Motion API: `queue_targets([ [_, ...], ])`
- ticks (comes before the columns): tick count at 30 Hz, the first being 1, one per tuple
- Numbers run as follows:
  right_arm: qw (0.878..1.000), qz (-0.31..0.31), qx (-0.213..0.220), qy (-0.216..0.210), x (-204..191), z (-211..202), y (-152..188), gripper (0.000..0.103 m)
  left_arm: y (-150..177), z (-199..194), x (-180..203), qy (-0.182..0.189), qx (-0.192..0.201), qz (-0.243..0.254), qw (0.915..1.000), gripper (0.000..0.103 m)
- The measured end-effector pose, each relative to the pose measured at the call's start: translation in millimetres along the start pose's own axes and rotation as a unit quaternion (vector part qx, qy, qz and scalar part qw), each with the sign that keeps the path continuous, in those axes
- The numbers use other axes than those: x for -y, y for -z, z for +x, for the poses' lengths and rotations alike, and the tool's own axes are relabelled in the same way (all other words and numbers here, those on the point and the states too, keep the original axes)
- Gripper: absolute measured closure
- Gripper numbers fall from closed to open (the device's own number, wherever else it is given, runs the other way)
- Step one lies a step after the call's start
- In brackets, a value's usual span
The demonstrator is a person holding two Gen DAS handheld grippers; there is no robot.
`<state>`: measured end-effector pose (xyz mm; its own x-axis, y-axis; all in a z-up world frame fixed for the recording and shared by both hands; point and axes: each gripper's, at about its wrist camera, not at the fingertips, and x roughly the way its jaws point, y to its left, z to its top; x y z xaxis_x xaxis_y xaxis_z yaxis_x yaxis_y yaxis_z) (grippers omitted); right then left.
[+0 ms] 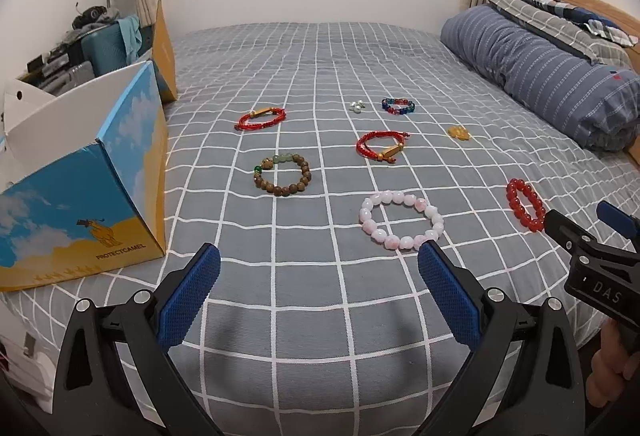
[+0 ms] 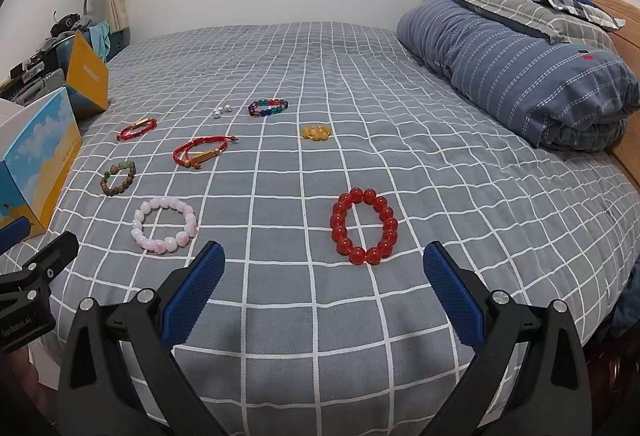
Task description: Organize jewelry
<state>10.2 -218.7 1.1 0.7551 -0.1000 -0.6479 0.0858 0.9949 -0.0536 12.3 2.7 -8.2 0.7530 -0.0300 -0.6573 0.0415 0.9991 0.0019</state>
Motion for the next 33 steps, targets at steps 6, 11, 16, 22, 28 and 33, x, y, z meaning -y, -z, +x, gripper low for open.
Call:
queue_targets([
  [6,1.000,0.000,0.002,-0.001,0.2,-0.8,0.2,0.008,0.5,-1.0,0.5,0.002,-0.003,-0.002,1.0000,0.006],
  [11,1.000,-0.006,0.006,0.004,-1.3,-2.6,0.3,0.008,1.8,-2.1,1.5,0.003,-0.007,-0.004,1.0000,0.006],
  [16,1.000,-0.007,0.008,0.006,-1.4,-5.4,0.6,0.008,1.4,-3.5,1.8,0.004,-0.008,-0.004,1.0000,0.006],
  [22,1.000,-0.005,0.007,0.002,-0.6,-5.8,1.0,0.008,1.8,-5.8,4.3,0.000,-0.006,0.002,1.0000,0.006],
  [28,1.000,-0.003,0.008,0.000,0.2,-7.9,1.4,0.008,2.5,-6.8,3.8,0.001,-0.005,0.002,1.0000,0.006],
  [33,1.000,-0.002,0.007,-0.002,0.3,-6.5,1.2,0.008,2.8,-6.9,3.5,0.001,-0.006,0.001,1.0000,0.006],
])
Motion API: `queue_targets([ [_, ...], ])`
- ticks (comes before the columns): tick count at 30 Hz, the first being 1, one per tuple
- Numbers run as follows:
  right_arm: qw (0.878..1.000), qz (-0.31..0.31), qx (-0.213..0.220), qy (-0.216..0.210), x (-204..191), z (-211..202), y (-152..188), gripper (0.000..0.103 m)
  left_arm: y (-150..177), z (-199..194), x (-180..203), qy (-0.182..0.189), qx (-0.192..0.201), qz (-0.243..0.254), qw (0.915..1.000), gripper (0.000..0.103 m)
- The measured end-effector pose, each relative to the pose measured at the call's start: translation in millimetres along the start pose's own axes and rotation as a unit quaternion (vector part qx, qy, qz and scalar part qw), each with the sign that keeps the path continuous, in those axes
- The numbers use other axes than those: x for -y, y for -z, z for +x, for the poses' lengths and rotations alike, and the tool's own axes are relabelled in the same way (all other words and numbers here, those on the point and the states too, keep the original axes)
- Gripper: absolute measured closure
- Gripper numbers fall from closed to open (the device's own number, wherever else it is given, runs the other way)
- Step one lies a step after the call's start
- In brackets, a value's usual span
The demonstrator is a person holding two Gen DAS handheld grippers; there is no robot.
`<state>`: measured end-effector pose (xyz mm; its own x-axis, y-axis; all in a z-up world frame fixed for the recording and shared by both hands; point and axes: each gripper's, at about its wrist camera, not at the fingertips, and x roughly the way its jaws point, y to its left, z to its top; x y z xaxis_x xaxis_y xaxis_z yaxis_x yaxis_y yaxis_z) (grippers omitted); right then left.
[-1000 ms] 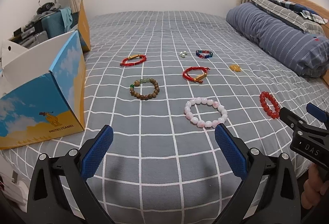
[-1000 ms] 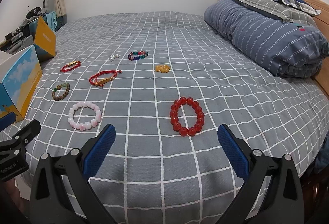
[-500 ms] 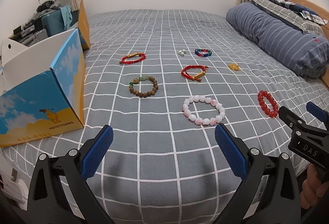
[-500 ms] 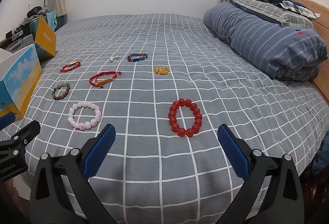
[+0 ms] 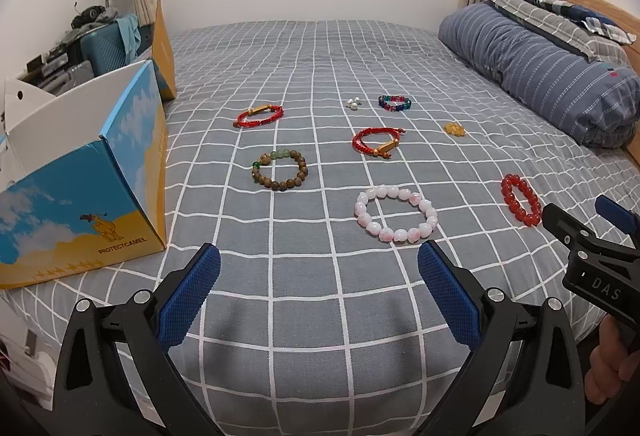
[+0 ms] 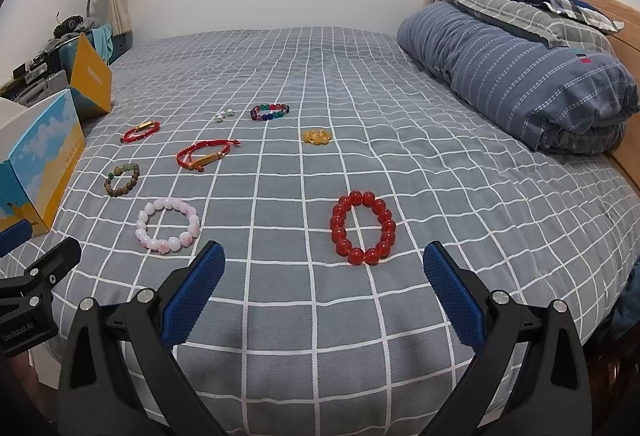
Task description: Organize jewelry
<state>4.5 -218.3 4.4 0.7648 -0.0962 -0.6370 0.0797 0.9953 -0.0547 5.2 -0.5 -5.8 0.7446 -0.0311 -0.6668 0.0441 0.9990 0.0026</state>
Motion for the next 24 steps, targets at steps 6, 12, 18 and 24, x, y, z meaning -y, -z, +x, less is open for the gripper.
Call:
queue_targets([
  [6,1.000,0.001,0.001,0.000,0.4,1.7,-0.3,0.008,-0.6,-1.0,-0.9,0.002,0.000,-0.002,1.0000,0.006],
  [12,1.000,0.001,0.002,0.000,0.7,1.3,0.2,0.008,-1.0,-0.4,-1.1,0.002,0.000,-0.003,1.0000,0.006],
  [18,1.000,0.000,0.003,0.000,0.4,1.2,-0.8,0.008,-1.1,-0.5,-0.9,0.002,0.000,-0.003,1.0000,0.006],
  [24,1.000,0.000,0.003,-0.001,0.6,1.3,-0.7,0.008,-1.0,-0.5,-0.9,0.002,0.000,-0.003,1.0000,0.006],
])
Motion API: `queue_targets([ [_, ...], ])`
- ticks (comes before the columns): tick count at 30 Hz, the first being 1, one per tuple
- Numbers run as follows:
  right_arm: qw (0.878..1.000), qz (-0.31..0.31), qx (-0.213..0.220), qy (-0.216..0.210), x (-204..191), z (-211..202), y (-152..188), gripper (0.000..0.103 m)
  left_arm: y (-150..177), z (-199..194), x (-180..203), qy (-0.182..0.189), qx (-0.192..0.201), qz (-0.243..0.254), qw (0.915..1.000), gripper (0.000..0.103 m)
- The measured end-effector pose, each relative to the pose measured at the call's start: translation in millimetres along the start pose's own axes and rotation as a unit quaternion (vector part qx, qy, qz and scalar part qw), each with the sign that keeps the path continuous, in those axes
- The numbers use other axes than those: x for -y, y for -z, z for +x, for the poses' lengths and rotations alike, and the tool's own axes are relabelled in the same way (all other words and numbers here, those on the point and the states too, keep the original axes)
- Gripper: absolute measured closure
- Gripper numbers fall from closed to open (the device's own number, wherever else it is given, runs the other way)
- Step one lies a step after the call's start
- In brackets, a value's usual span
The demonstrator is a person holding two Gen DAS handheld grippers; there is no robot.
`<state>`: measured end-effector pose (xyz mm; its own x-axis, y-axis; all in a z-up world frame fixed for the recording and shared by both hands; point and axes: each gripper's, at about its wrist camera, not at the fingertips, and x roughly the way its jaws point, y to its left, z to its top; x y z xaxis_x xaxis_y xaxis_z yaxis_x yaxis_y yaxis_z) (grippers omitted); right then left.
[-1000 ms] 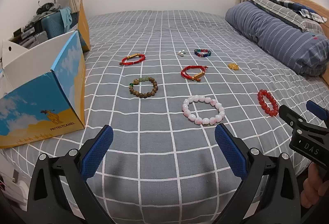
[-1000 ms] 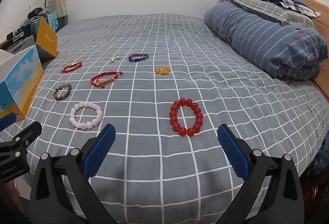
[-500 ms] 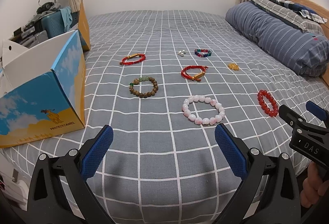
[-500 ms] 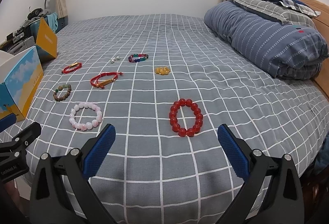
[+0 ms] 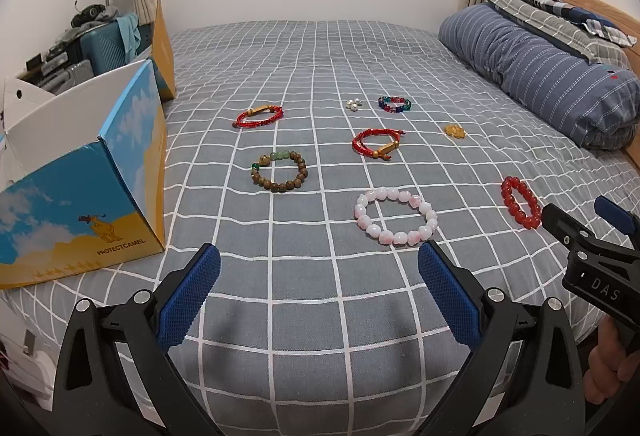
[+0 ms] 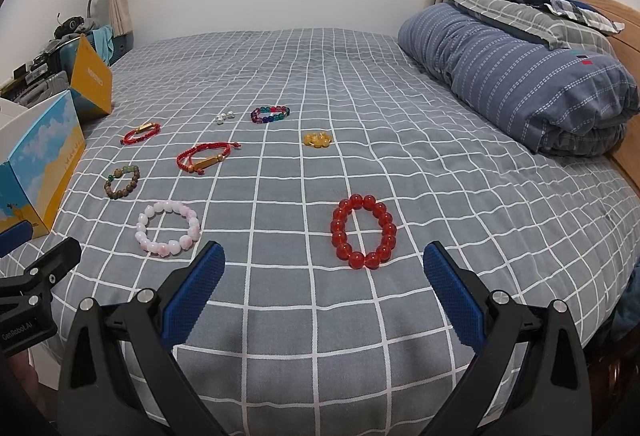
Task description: Organize jewelry
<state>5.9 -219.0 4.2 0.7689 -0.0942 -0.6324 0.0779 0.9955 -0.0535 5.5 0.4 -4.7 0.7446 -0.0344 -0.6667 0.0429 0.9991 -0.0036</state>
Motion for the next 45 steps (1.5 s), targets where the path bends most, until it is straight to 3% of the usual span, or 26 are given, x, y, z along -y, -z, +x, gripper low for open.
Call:
queue_targets([
  [19,1.000,-0.008,-0.003,-0.009,-3.6,3.0,-5.7,0.010,-7.5,3.9,-0.5,0.002,-0.008,-0.004,1.0000,0.006],
  [23,1.000,-0.003,0.003,-0.017,0.2,-2.0,-13.8,0.010,-14.9,-0.2,-2.2,-0.011,-0.005,-0.004,0.9999,0.006],
  [32,1.000,0.001,-0.006,-0.011,12.0,-0.9,-56.3,0.014,-62.5,-7.9,-11.3,-0.023,0.000,-0.024,0.9994,0.006],
  [38,1.000,-0.008,-0.009,-0.021,7.6,-5.4,-99.9,0.014,-110.2,-7.8,-16.9,0.000,-0.012,-0.035,0.9993,0.006],
  [45,0.997,-0.013,-0.057,-0.047,-15.8,25.9,-153.0,0.014,-162.4,14.6,-20.8,-0.002,-0.035,-0.040,0.9986,0.006],
])
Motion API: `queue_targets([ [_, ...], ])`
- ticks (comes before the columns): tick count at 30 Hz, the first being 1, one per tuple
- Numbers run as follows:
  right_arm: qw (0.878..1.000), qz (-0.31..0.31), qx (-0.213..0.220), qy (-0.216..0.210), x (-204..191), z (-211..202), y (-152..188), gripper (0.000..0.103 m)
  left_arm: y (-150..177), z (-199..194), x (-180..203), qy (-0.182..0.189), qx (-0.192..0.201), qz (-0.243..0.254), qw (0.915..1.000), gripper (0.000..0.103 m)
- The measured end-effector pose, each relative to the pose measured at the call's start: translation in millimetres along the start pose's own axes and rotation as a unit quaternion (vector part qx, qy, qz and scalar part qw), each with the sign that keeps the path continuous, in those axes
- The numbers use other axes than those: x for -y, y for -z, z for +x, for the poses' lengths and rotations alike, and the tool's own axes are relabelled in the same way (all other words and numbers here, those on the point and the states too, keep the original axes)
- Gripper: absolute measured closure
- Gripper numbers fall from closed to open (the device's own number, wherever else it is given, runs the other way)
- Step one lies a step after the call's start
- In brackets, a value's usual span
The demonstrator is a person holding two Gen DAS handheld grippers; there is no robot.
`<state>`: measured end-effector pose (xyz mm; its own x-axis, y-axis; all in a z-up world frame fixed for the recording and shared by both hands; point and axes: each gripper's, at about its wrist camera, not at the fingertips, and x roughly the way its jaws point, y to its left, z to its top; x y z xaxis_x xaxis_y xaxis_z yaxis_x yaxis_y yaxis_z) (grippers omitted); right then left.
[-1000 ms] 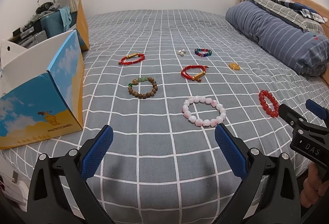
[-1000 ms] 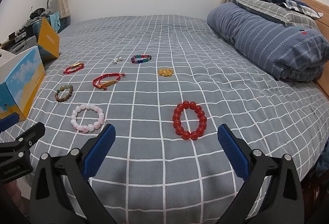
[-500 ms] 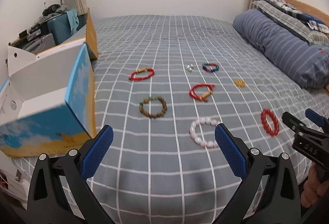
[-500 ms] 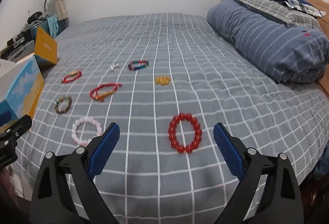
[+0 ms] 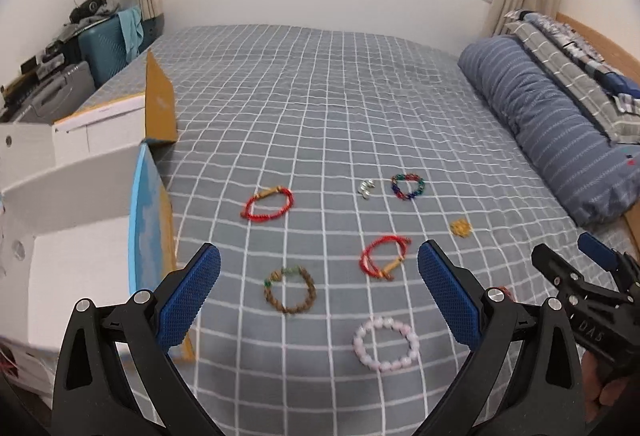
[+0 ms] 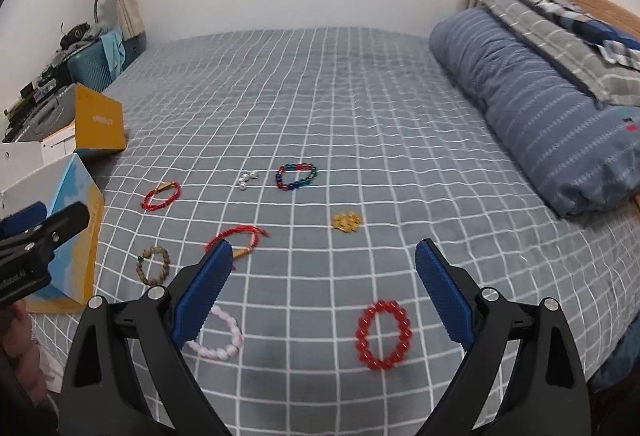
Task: Organize jewelry
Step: 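Grasp the red string bracelet with left tool while right tool grasps amber beads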
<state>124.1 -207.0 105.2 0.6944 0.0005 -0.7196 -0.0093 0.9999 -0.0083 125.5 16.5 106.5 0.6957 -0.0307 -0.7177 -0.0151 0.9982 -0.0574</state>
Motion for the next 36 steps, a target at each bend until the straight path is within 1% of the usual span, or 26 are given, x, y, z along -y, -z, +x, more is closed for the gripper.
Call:
queue_targets([
  [3,0.999,-0.020,-0.031,0.007,-11.6,26.6,-19.6,0.014,-19.3,21.2,-0.5,-0.011,-0.012,0.007,0.9998,0.006],
  [5,0.999,-0.025,-0.043,0.012,-14.4,44.3,-30.0,0.014,-29.6,37.3,-2.4,-0.020,-0.024,0.006,0.9995,0.006],
  [7,0.998,-0.023,-0.049,0.009,-14.2,61.4,-35.7,0.014,-36.8,61.0,-3.3,-0.037,-0.030,0.007,0.9989,0.006],
  [10,0.997,-0.005,-0.074,-0.011,-8.9,98.2,-37.6,0.014,-41.4,95.9,-7.4,-0.057,-0.042,0.007,0.9975,0.006],
  [11,0.996,-0.003,-0.084,-0.012,-7.9,108.6,-38.9,0.014,-42.9,112.1,-9.5,-0.059,-0.054,0.003,0.9968,0.006],
  [13,0.995,-0.001,-0.097,-0.006,-6.3,132.9,-37.8,0.014,-43.5,135.5,-17.1,-0.052,-0.065,-0.014,0.9964,0.006],
  [15,0.993,-0.005,-0.121,-0.001,-4.7,157.9,-35.2,0.014,-45.3,159.4,-23.5,-0.059,-0.080,-0.020,0.9948,0.006],
  [17,0.992,-0.007,-0.127,-0.005,-1.3,170.6,-33.3,0.014,-47.5,180.2,-27.8,-0.061,-0.086,-0.025,0.9941,0.006],
  [20,0.990,-0.002,-0.139,-0.002,7.6,189.0,-34.9,0.016,-51.9,208.7,-29.3,-0.074,-0.110,-0.022,0.9909,0.006],
  [21,0.990,0.010,-0.144,-0.011,11.9,195.5,-36.3,0.016,-54.1,215.2,-31.3,-0.070,-0.112,-0.021,0.9909,0.006],
  [23,0.988,0.022,-0.152,-0.015,15.5,203.7,-38.2,0.021,-57.2,222.5,-38.1,-0.078,-0.115,-0.028,0.9899,0.006],
  [24,0.988,0.021,-0.152,-0.015,15.3,205.6,-38.8,0.022,-57.4,225.1,-42.1,-0.081,-0.114,-0.031,0.9897,0.006],
  [26,0.988,0.020,-0.153,-0.020,14.6,212.4,-39.7,0.024,-55.2,234.0,-48.5,-0.084,-0.128,-0.034,0.9877,0.006],
  [28,0.987,0.017,-0.161,-0.016,13.8,220.1,-39.4,0.027,-50.3,244.8,-55.1,-0.074,-0.145,-0.043,0.9857,0.006],
  [30,0.985,0.014,-0.174,-0.009,15.5,226.1,-35.0,0.031,-45.5,251.9,-58.3,-0.073,-0.154,-0.042,0.9844,0.006],
  [31,0.984,0.015,-0.179,-0.007,17.3,228.1,-33.3,0.034,-44.0,254.7,-58.7,-0.075,-0.155,-0.042,0.9841,0.006],
  [33,0.983,0.020,-0.181,-0.005,21.1,229.9,-31.5,0.036,-41.3,259.1,-58.4,-0.077,-0.157,-0.039,0.9838,0.006],
  [36,0.982,0.025,-0.189,0.000,25.0,233.2,-29.7,0.045,-39.0,259.4,-55.9,-0.080,-0.155,-0.032,0.9841,0.006],
])
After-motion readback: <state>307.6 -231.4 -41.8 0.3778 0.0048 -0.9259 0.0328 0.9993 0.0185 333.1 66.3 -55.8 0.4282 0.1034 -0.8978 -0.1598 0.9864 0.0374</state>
